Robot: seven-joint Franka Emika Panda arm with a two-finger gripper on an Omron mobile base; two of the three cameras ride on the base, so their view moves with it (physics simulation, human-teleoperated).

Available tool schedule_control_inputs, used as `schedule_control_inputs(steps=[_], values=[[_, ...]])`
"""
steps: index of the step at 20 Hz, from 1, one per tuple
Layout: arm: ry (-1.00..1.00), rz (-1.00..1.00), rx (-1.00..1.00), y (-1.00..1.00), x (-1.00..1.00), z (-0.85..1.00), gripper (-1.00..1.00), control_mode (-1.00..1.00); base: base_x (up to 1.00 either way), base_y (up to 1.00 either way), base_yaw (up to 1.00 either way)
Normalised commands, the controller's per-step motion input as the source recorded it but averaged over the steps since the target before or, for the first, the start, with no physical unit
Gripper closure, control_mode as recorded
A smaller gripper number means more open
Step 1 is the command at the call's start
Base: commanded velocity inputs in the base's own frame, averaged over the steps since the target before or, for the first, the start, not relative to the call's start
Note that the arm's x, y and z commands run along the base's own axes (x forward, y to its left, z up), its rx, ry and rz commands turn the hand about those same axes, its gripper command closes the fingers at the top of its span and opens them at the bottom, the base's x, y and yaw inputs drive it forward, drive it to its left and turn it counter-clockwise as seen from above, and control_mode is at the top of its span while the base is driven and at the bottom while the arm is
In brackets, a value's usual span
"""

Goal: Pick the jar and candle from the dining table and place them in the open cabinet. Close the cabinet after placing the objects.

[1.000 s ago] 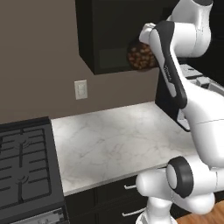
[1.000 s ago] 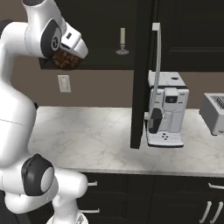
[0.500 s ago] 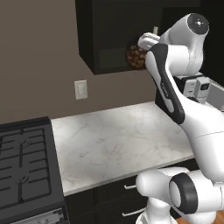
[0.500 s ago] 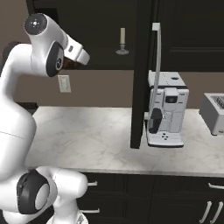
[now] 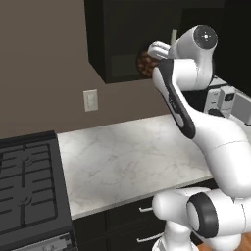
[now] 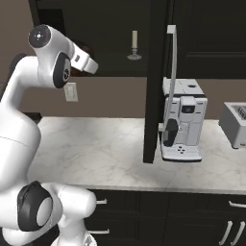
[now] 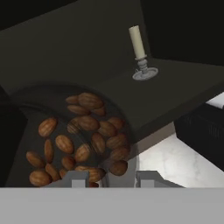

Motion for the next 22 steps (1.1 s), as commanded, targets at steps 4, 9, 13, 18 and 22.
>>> schedule_control_inputs(steps=[4,9,13,18,22], values=[[0.07,-0.05,0.00,0.12,0.30,0.12,1.00,-1.00,0.00,0.00,0.00],[0.02,-0.04,0.00,0.06,0.32,0.06,1.00,-1.00,0.00,0.00,0.00],[0.00,-0.03,0.00,0.07,0.35,0.05,1.00,-1.00,0.00,0.00,0.00],[0.00,-0.01,0.00,0.01,0.33,0.01,1.00,-1.00,0.00,0.00,0.00],[0.00,0.00,0.00,0.00,0.34,0.01,1.00,-1.00,0.00,0.00,0.00]])
